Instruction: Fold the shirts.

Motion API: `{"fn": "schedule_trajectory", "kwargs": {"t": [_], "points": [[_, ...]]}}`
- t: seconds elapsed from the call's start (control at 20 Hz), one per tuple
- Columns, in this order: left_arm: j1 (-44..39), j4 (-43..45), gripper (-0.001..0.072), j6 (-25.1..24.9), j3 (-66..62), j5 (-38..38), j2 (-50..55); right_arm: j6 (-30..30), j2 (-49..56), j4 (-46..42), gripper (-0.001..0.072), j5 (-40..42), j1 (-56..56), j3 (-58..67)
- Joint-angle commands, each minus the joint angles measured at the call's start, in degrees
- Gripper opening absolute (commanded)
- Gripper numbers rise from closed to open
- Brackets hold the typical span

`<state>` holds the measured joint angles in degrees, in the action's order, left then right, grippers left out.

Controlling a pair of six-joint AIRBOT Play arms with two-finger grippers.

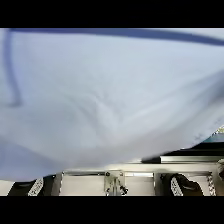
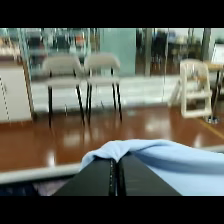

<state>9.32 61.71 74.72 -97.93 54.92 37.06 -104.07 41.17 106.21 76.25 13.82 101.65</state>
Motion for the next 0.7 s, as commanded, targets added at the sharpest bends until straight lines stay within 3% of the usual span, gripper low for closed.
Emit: {"fn": "schedule_trajectory", "kwargs": {"t": [0.0,0.1,0.3,0.65], "points": [[0.1,1.6,0.0031,-3.1,10.1,2.4,4.7,1.6,10.3,-1.3,0.0074,12.4,0.0,-5.3],[-0.1,1.4,0.0031,-3.1,17.7,2.4,10.1,1.6,17.4,0.1,0.0074,11.2,0.0,-13.3],[-2.1,-0.9,0.0031,-2.1,26.1,-0.3,26.7,1.7,31.8,3.1,0.0073,-7.0,-2.5,-23.6],[-5.8,-1.2,0.0031,-2.0,20.0,-20.0,53.0,10.3,50.6,3.3,0.0073,-41.8,-9.4,-23.6]]}}
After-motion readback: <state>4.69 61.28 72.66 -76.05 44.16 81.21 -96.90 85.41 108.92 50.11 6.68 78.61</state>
